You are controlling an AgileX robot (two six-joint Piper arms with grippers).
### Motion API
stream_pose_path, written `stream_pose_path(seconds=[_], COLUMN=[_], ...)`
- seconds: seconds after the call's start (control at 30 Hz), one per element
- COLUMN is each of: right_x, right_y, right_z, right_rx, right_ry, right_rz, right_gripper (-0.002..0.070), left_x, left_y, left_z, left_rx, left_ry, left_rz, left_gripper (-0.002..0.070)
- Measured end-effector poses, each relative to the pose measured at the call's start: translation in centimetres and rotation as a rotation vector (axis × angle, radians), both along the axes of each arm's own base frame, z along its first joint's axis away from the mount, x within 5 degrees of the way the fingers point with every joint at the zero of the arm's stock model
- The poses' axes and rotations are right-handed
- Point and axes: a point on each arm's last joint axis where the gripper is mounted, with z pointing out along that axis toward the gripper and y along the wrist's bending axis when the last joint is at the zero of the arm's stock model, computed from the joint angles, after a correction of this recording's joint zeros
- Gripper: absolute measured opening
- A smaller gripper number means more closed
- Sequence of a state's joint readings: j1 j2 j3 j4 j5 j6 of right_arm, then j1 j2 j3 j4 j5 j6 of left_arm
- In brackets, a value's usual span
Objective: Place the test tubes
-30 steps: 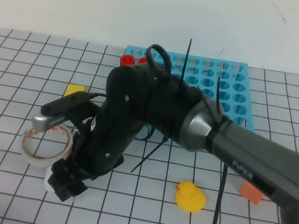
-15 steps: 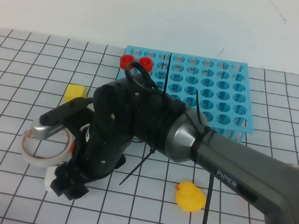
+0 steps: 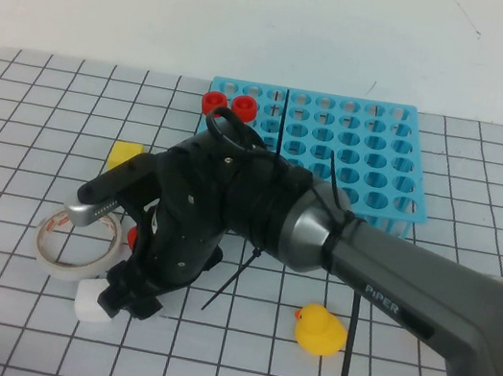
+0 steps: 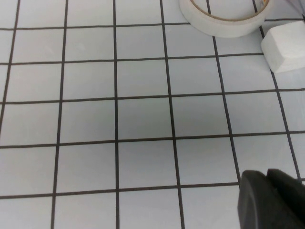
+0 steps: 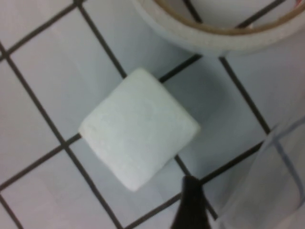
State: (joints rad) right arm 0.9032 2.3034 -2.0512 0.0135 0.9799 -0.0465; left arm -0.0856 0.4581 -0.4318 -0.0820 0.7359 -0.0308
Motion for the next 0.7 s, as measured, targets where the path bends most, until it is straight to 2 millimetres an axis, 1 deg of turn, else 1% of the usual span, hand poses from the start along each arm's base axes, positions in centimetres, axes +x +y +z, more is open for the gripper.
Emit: stream_pose_path(seconds=[0.1, 0.3, 0.33, 0.53, 0.7], right_x=[0.04, 0.0, 0.0, 0.02, 0.57], right_y=[0.02, -0.03, -0.03, -0.15, -0.81], right_z=[0.02, -0.01, -0.01, 0.0, 0.02], right_rx=[0.003, -0.011, -0.011, -0.027, -0.107], right_ry=[-0.004, -0.011, -0.011, -0.014, -0.078], right_rz=[0.0, 0.034, 0.036, 0.041, 0.042], right_gripper=[0.046, 0.0243, 0.023, 0.0232, 0.0232], left_x=[-0.01, -0.02, -0.02, -0.02, -0.02], left_y=[0.0, 0.0, 0.0, 0.0, 0.0], left_z=[-0.01, -0.02, -0.02, -0.02, -0.02], left_rx=[0.0, 0.0, 0.0, 0.0, 0.0], left_ry=[0.002, 0.003, 0.003, 0.003, 0.003], left_rz=[0.0, 0.0, 0.0, 0.0, 0.0], left_gripper=[-0.0001, -0.0001, -0.0001, -0.0001, -0.0001])
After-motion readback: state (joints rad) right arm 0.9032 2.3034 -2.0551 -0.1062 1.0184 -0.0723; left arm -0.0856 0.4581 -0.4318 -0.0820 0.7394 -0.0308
